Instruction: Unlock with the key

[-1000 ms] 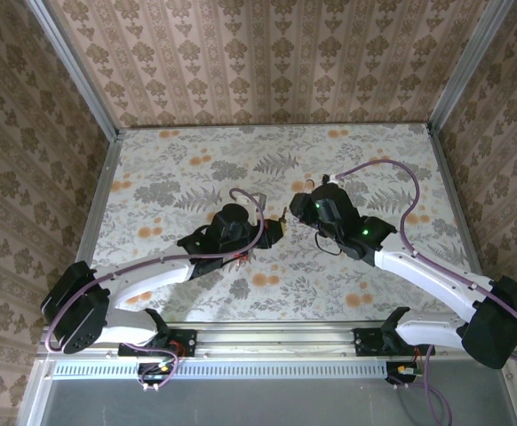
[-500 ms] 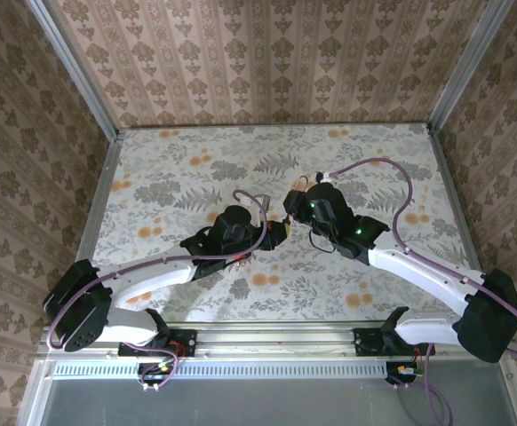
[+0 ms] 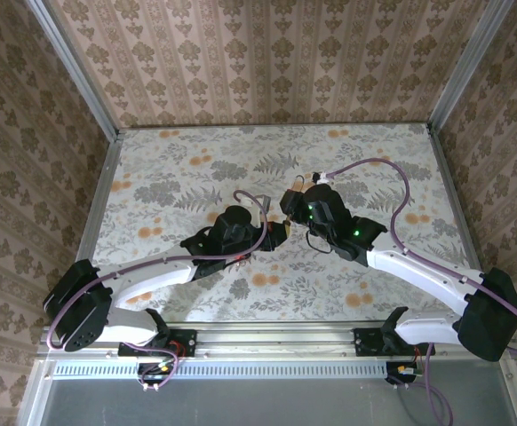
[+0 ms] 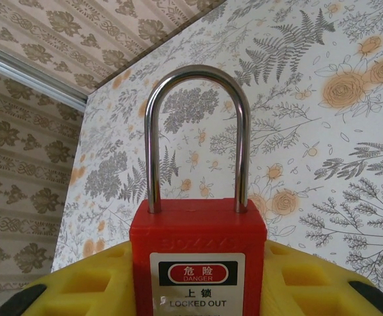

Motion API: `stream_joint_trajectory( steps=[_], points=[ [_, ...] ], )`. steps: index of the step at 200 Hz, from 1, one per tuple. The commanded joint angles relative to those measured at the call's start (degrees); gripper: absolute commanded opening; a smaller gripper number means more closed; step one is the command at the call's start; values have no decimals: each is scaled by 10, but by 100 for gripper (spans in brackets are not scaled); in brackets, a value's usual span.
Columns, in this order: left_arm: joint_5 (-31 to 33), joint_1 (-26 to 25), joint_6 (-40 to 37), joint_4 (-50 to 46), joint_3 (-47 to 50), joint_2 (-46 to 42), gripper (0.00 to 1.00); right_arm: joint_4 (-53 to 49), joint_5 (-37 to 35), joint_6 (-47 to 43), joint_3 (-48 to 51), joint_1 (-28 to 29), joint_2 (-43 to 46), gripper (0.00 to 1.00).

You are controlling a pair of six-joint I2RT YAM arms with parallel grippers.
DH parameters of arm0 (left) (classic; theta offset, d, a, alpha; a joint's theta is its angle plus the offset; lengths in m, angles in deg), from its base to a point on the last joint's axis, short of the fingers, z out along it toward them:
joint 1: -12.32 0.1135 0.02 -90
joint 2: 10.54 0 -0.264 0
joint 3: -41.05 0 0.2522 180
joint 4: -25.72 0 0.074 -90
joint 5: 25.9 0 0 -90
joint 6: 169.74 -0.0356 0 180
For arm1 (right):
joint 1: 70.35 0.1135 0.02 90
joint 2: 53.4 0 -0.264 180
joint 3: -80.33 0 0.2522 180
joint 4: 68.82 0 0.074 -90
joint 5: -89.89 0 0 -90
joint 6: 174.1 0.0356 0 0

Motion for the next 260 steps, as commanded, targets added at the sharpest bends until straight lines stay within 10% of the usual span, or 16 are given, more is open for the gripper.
stream_joint_trajectory(
  steps=[1, 260],
  points=[
    [2, 3, 0, 14, -9, -1, 0, 12, -10, -3, 9, 13, 7, 0],
    [4, -5, -13, -3, -16, -14, 0, -17, -46, -37, -4, 14, -23, 0]
  ],
)
